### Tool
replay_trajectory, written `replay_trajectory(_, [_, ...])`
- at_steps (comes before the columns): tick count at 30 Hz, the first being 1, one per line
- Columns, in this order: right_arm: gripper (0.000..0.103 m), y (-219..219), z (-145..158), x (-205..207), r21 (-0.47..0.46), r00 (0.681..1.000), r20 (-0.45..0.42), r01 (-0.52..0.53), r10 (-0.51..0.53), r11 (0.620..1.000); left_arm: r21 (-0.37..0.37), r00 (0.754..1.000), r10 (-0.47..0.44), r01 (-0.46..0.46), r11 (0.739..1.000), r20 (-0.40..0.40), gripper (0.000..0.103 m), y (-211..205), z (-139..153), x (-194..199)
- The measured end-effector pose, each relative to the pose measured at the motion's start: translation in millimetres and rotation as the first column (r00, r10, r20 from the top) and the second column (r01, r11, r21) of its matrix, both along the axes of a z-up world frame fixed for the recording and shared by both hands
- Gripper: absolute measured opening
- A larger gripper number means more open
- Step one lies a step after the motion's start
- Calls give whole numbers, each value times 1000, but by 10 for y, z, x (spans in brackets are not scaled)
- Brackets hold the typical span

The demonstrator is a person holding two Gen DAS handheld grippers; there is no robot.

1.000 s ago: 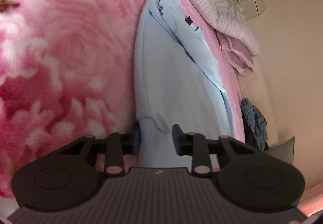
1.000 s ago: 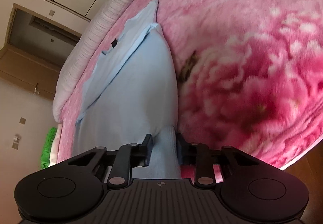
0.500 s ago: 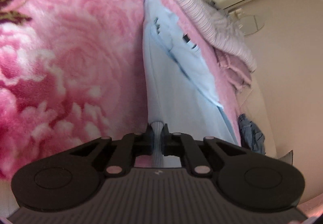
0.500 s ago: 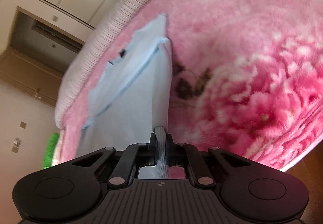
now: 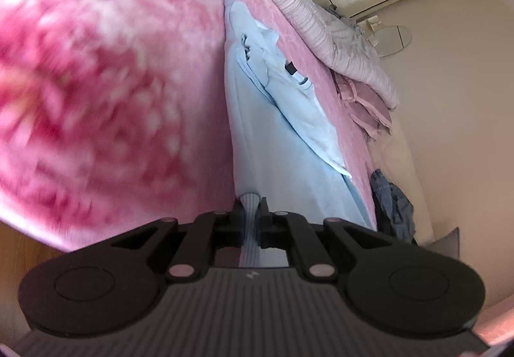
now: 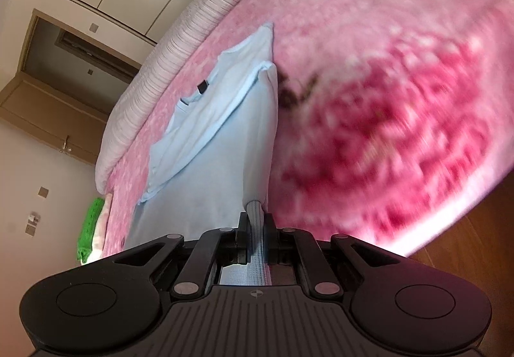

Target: Fold clothes

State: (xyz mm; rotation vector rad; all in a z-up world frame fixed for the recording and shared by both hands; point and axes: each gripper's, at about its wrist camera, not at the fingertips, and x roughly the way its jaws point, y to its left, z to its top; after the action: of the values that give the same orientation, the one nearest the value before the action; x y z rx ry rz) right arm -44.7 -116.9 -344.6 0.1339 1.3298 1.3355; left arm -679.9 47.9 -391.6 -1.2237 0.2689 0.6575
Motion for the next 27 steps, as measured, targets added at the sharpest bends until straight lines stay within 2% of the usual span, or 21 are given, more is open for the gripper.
replay_trajectory(6, [5,-452,30,-165,-38,1000,-9,-16,16,999,-34,1000,2,-1,999,22,4,-287,-10,-153])
replay_trajectory(9, [5,-379,111,-182,-23,1000,6,-23,23,999,-28,999,1,0,1000,51,4,-227,80,-140])
replay_trajectory(13, [5,-91,379,-150,45,996,61,-61,58,997,49,996,-27,23,999,85,4,96,381,10])
replay_trajectory(17, [5,459,703,10,139,992,114,-64,48,988,93,991,-17,5,996,134,4,680,596,214])
replay_trajectory(20, [5,1027,859,136,180,989,148,-53,26,982,102,989,7,-23,995,148,5,1273,644,472])
replay_trajectory(22, [5,1491,800,232,158,992,125,-24,4,987,77,994,28,-36,996,103,5,1632,555,668])
replay_trajectory(24, [6,1961,606,330,84,994,99,37,-45,996,49,998,47,-49,998,41,8,1970,445,838])
replay_trajectory(26, [22,2259,419,421,7,992,86,90,-90,996,21,998,63,-63,998,-15,11,2288,336,989])
replay_trajectory(27, [27,2360,351,468,-25,989,90,122,-120,992,3,997,71,-71,997,-15,11,2349,289,972])
